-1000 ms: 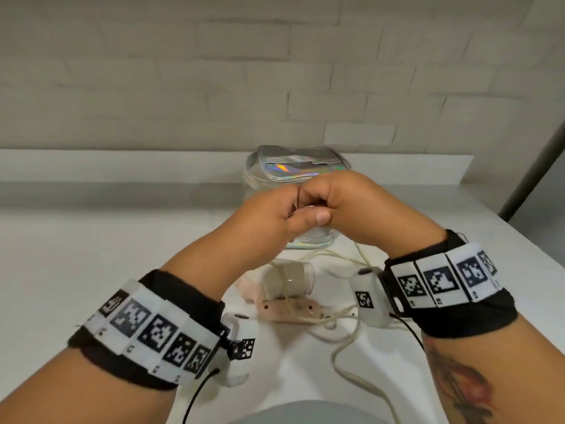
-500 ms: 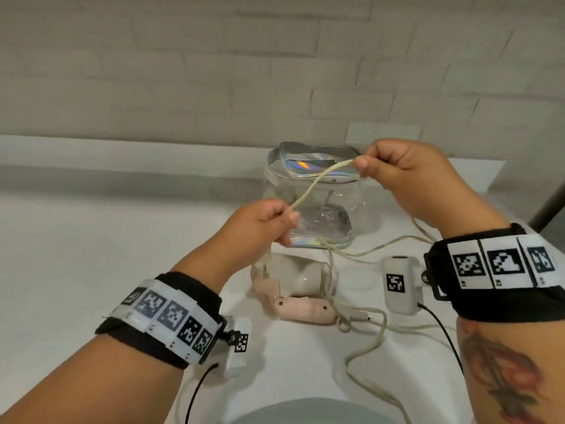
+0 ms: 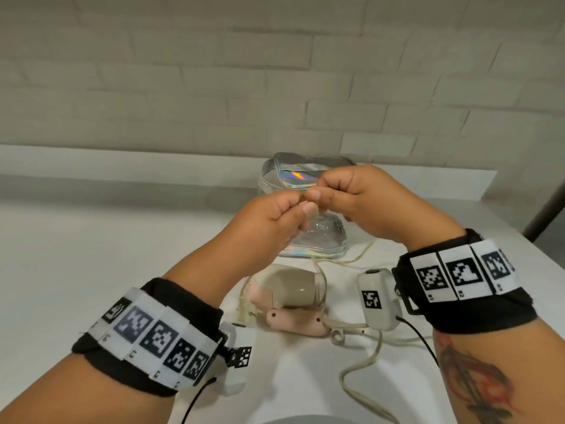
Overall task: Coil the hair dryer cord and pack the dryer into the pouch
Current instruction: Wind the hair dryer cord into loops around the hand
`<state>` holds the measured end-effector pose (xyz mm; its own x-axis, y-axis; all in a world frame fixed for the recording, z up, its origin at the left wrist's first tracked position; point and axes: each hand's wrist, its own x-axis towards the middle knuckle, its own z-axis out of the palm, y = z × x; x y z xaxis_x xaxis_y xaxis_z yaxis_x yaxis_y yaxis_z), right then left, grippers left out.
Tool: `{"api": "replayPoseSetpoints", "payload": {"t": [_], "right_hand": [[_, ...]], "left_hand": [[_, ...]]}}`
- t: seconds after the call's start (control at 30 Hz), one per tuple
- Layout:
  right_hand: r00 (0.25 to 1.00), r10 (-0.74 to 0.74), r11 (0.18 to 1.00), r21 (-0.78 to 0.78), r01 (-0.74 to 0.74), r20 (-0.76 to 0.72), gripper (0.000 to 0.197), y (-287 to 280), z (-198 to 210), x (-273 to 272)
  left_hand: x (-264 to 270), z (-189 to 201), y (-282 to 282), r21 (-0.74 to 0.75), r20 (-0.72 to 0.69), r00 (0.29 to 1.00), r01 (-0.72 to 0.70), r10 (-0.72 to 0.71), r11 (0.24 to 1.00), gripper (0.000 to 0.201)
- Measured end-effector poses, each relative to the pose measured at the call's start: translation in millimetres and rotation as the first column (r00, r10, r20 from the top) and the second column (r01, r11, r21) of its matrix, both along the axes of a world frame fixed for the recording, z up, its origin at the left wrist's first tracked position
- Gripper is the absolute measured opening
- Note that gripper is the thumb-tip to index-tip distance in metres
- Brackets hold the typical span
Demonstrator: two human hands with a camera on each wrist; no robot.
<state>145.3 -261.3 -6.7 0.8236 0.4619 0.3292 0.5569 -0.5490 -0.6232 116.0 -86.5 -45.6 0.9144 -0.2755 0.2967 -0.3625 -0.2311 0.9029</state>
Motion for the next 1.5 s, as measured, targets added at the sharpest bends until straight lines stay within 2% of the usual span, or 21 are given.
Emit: {"api": "replayPoseSetpoints", "payload": {"t": [0.13,0.23,0.33,0.47,0.57,0.6,0.67,0.7,0.77,0.83,0.97,1.03,1.1,1.27,1.37,1.47,1.5], "right_hand": [[0.997,-0.057,0.994,0.093,0.062,-0.052,0.033,-17,-2,2],[0.989,-0.148,0.986,0.078,0.149,-0.019,0.034,-33,-2,5],[0.968,-0.250,0.960,0.133,0.247,0.007,0.038,-47,-2,11],[0.955,-0.288,0.955,0.094,0.282,0.063,0.039,-44,2,14],[0.963,-0.235,0.970,-0.028,0.240,0.129,0.040,-32,8,12],[0.968,-0.205,0.972,-0.088,0.219,0.146,0.040,-26,12,11],[0.976,-0.131,0.963,-0.212,0.167,0.172,0.039,-9,17,7],[0.979,-0.094,0.952,-0.272,0.141,0.180,0.037,0,19,5],[0.981,-0.039,0.924,-0.368,0.108,0.191,0.030,17,20,2],[0.984,-0.019,0.923,-0.375,0.086,0.179,0.024,26,19,3],[0.992,-0.003,0.949,-0.312,0.043,0.127,0.030,27,12,5],[0.992,-0.011,0.981,-0.191,0.035,0.125,0.037,23,4,8],[0.991,-0.063,0.995,-0.068,0.071,0.121,0.042,17,-6,15],[0.976,-0.193,0.980,-0.028,0.197,0.098,0.045,1,-30,30],[0.966,-0.239,0.968,-0.054,0.246,0.103,0.044,-10,-38,36],[0.952,-0.259,0.939,-0.188,0.288,0.165,0.046,-14,-37,37],[0.950,-0.256,0.928,-0.229,0.293,0.179,0.046,-13,-35,37]], "left_hand": [[-2,0,20,-0.019,0.039,0.998,-0.055,0.056,0.998,0.033],[-6,1,38,-0.102,0.033,0.987,-0.153,0.157,0.983,0.033],[-9,-2,51,-0.168,-0.005,0.972,-0.234,0.237,0.958,0.032],[-8,-10,52,0.003,-0.008,0.962,-0.273,0.273,0.962,0.030],[-6,-6,45,0.151,0.077,0.967,-0.252,0.243,0.956,0.014],[-5,-3,40,0.228,0.121,0.966,-0.250,0.227,0.941,0.020],[-2,2,27,0.397,0.219,0.958,-0.259,0.183,0.880,0.050],[-1,5,19,0.466,0.263,0.952,-0.268,0.157,0.843,0.053],[0,10,7,0.521,0.309,0.942,-0.280,0.129,0.806,0.031],[3,11,4,0.451,0.295,0.943,-0.281,0.155,0.847,0.016],[7,5,10,0.378,0.293,0.944,-0.258,0.150,0.889,0.007],[9,-1,18,0.296,0.277,0.949,-0.236,0.153,0.925,0.012],[13,-8,30,0.171,0.250,0.943,-0.267,0.220,0.949,0.023],[26,-28,53,0.041,0.156,0.900,-0.419,0.408,0.907,0.027],[28,-39,58,0.089,0.072,0.892,-0.452,0.447,0.888,0.031],[28,-49,55,0.247,-0.013,0.926,-0.362,0.376,0.899,0.028],[28,-50,53,0.313,0.003,0.938,-0.331,0.347,0.890,0.024]]}}
